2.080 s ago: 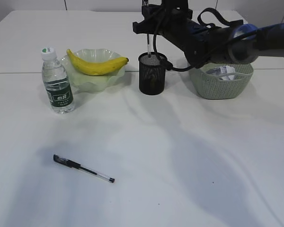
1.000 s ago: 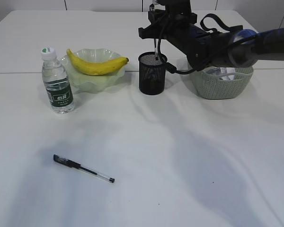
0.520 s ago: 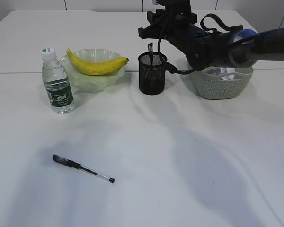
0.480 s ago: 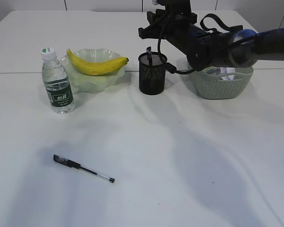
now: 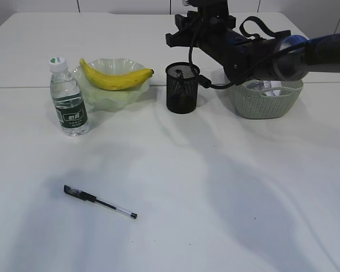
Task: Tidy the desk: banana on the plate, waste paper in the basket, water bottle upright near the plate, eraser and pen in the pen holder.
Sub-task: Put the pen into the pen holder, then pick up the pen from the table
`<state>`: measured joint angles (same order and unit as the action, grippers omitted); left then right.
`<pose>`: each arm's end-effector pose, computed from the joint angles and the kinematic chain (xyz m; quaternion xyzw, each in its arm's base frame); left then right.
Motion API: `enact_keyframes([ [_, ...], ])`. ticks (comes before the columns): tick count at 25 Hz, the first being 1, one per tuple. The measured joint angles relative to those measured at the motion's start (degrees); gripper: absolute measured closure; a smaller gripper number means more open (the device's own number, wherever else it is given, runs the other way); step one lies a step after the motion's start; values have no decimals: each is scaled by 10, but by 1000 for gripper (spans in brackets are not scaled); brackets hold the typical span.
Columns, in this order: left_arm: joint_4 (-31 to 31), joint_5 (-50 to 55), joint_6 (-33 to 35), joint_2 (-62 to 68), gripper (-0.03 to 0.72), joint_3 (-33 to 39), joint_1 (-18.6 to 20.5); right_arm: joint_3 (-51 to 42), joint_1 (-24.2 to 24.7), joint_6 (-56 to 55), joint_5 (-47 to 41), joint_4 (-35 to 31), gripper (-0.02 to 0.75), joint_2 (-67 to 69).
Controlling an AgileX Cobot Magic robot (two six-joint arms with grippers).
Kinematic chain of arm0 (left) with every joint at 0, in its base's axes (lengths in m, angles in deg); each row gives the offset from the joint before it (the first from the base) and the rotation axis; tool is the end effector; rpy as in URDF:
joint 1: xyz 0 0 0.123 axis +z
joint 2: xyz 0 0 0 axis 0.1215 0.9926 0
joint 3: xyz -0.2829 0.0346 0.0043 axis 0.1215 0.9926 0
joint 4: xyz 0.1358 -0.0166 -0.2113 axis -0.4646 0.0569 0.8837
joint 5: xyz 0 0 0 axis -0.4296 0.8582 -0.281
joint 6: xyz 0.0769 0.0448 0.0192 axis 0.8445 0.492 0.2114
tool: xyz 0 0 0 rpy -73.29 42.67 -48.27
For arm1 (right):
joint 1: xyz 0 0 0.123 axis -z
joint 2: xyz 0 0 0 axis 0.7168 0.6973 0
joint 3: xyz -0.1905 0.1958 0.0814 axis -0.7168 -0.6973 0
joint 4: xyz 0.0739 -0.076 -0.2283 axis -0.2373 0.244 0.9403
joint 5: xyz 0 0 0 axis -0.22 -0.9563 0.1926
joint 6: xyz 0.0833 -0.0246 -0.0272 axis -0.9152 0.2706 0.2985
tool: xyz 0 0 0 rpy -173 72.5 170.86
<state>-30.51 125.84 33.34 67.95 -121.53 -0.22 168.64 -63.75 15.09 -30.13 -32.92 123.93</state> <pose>0.1985 -0.0324 0.2996 0.0678 0.9490 -0.0586 0.3022 0.5200 0.1697 0.2168 -0.1568 0.6886 0.0714 0.7044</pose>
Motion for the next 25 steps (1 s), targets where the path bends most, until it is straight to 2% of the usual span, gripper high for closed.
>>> enact_keyframes([
  [4, 0, 1, 0, 0, 253, 0, 0, 0, 0, -2, -50, 3, 494, -5],
  [8, 0, 2, 0, 0, 253, 0, 0, 0, 0, -32, -111, 42, 490, -31],
  [20, 46, 3, 0, 0, 253, 0, 0, 0, 0, -297, -251, 328, 489, -142],
  [25, 77, 5, 0, 0, 253, 0, 0, -1, -6, -330, -307, 366, 489, -195],
])
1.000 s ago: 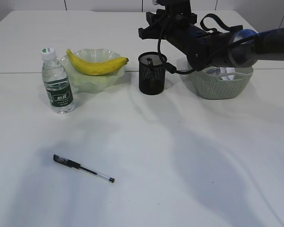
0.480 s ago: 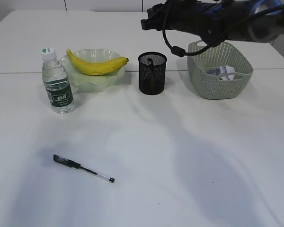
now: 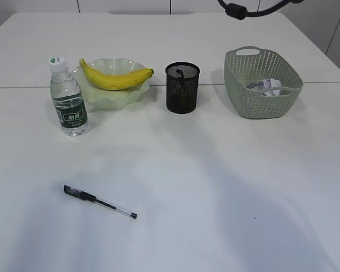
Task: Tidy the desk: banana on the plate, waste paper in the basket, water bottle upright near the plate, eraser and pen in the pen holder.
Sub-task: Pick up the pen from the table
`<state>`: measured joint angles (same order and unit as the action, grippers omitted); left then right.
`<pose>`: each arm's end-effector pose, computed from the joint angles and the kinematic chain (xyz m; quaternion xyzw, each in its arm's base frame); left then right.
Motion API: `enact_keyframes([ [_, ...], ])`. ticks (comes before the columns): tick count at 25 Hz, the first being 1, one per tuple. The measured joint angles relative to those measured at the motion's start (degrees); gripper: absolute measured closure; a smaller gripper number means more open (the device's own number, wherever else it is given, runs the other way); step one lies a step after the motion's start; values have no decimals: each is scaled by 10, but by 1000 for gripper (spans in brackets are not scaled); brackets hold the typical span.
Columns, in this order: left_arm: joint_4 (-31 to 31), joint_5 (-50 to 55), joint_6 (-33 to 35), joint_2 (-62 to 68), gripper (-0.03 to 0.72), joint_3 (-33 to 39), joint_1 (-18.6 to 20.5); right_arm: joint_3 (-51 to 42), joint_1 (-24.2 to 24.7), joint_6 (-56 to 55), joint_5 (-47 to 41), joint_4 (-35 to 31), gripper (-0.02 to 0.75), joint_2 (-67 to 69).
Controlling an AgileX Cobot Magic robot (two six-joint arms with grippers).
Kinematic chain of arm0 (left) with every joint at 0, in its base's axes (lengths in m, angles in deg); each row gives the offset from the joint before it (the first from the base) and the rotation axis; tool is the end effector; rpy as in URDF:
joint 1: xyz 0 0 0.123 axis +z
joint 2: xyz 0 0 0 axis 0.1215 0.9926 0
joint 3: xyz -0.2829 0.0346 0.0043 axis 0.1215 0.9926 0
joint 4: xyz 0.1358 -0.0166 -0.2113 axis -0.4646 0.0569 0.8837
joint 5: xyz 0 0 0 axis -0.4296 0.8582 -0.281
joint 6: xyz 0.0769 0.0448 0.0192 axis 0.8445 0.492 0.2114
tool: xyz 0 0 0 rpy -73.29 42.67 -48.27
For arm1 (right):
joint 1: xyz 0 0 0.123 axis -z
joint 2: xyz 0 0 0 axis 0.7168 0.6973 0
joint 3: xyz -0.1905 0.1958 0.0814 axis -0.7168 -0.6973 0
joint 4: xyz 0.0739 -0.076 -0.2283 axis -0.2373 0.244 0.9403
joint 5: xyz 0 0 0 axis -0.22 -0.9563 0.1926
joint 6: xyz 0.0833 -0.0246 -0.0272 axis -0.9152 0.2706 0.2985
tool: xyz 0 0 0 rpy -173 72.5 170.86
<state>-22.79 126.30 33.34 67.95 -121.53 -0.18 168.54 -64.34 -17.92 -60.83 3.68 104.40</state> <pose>0.1971 -0.0410 0.3007 0.0380 0.9474 -0.1187 0.2949 0.4642 0.1504 0.3473 -0.1759 0.7456 0.0229 0.6423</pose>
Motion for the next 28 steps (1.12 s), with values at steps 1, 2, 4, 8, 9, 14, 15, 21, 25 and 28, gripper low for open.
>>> enact_keyframes([
  [1, 4, 0, 0, 0, 253, 0, 0, -6, -4, -1, -10, 1, 489, -11],
  [2, 8, 0, 0, 0, 253, 0, 0, -12, -7, -2, -20, 1, 489, -21],
  [4, 15, 0, 0, 0, 253, 0, 0, -35, -17, -2, -31, 1, 489, -38],
  [8, 18, 1, 0, 0, 253, 0, 0, -94, -35, -3, -35, 0, 488, -72],
  [9, 18, 1, 0, 0, 253, 0, 0, -108, -41, -3, -36, -1, 488, -81],
  [14, 26, 2, 0, 0, 253, 0, 0, -193, -55, -3, -43, -9, 488, -131],
  [15, 28, 3, 0, 0, 253, 0, 0, -214, -56, -2, -44, -9, 488, -145],
  [21, 34, 4, 0, 0, 253, 0, 0, -301, -76, 42, -47, -9, 488, -208],
  [25, 37, 4, 0, 0, 253, 0, 0, -337, -95, 52, -47, -10, 488, -225],
  [28, 38, 4, 0, 0, 253, 0, 0, -358, -107, 53, -47, -12, 488, -226],
])
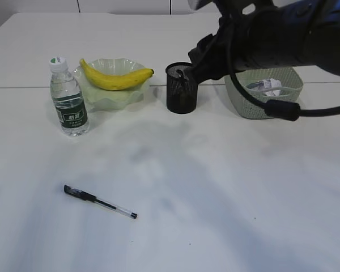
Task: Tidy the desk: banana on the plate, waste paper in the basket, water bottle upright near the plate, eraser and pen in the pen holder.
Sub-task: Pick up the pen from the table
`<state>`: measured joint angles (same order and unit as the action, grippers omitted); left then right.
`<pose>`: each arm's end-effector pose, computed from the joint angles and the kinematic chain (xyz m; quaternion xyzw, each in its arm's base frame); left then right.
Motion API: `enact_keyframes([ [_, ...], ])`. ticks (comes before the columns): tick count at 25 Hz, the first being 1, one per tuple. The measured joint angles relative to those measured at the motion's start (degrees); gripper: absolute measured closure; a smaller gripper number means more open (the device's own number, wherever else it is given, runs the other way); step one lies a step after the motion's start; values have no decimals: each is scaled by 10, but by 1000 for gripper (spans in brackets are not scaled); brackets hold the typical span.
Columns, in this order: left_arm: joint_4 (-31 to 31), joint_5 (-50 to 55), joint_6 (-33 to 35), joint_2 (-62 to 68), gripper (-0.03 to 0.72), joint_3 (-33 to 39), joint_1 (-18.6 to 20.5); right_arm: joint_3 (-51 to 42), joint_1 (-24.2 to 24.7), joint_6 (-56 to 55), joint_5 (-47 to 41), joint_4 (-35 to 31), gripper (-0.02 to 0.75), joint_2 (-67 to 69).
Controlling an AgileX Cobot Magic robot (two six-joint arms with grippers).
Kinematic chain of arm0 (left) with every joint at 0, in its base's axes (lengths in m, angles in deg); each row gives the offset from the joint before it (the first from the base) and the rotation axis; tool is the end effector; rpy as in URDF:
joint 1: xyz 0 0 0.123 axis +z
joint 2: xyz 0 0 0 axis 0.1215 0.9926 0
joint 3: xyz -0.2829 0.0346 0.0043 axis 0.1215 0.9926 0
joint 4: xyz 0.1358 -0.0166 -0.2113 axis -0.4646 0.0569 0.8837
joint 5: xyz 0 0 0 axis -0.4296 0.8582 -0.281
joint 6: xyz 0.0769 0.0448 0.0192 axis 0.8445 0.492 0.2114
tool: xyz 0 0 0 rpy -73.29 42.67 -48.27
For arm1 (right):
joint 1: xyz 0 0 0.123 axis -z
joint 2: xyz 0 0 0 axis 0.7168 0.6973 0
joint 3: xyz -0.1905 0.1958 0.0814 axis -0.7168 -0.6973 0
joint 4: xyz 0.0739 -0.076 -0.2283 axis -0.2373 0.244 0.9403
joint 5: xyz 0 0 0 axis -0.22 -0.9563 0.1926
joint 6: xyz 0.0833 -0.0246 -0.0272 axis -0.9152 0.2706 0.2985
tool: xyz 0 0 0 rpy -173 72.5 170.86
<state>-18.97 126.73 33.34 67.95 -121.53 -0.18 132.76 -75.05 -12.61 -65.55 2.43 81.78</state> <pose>0.1962 -0.0453 0.3016 0.0238 0.9454 -0.1485 0.2892 0.3241 0.1708 0.3024 -0.2919 0.8006 0.0237 0.5228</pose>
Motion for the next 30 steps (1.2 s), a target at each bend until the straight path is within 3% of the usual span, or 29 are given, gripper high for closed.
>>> enact_keyframes([
  [10, 4, -14, 0, 0, 253, 0, 0, -61, -17, -24, 91, 18, 489, -8],
  [16, 4, -16, 0, 0, 253, 0, 0, -64, -17, -48, -27, 27, 489, -10],
  [19, 4, -17, 0, 0, 253, 0, 0, -64, -17, 13, -84, -42, 489, -10],
  [24, 5, -20, 0, 12, 253, 0, 0, -64, -17, 237, -159, -272, 489, -11],
  [30, 6, -24, 0, 26, 253, 0, 0, -64, -17, 299, -227, -333, 489, -11],
])
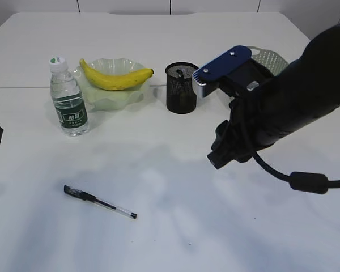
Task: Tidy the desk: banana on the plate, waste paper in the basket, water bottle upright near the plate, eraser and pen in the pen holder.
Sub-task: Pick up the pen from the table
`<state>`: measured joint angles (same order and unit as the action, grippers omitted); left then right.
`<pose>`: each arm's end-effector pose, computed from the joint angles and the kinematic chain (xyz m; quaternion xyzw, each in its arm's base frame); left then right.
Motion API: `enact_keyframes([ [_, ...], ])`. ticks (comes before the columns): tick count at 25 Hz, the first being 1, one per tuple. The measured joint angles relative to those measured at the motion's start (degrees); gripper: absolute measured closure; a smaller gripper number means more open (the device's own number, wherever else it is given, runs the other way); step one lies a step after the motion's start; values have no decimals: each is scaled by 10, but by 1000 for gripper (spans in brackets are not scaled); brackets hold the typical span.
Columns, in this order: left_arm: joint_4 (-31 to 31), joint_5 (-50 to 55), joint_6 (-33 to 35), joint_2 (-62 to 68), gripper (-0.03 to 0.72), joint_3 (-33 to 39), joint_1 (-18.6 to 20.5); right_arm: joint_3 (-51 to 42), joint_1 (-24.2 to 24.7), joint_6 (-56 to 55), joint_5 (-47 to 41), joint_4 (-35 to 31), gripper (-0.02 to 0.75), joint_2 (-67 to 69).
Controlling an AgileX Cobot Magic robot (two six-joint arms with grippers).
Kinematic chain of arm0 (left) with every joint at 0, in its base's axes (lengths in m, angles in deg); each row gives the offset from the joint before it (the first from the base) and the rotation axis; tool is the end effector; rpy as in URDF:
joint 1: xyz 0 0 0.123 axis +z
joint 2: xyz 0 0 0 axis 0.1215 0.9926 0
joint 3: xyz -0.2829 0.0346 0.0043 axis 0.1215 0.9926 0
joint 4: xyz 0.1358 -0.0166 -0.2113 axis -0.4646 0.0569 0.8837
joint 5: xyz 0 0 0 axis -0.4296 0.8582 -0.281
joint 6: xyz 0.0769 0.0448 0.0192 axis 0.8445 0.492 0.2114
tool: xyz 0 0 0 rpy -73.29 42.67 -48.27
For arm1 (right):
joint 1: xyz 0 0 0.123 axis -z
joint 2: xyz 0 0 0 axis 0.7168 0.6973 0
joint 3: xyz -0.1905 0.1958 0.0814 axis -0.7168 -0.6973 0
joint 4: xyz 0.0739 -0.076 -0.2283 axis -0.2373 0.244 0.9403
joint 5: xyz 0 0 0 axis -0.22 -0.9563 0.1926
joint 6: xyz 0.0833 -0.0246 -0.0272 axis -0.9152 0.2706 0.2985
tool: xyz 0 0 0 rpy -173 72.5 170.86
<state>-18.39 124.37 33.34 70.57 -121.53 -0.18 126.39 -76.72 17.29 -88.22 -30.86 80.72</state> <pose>0.2072 -0.0465 0.2944 0.0154 0.9461 -0.1497 0.2867 0.2789 0.1635 0.2458 -0.3375 0.8971 0.0336 0.2831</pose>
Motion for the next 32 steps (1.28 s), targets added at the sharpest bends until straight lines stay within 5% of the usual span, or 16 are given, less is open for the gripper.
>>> enact_keyframes([
  [17, 78, -17, 6, 131, 253, 0, 0, 0, 0, 95, -93, -87, 489, 0],
  [32, 78, 27, 300, 211, 253, -97, 1, 0, 0, 130, -106, -124, 489, 0],
])
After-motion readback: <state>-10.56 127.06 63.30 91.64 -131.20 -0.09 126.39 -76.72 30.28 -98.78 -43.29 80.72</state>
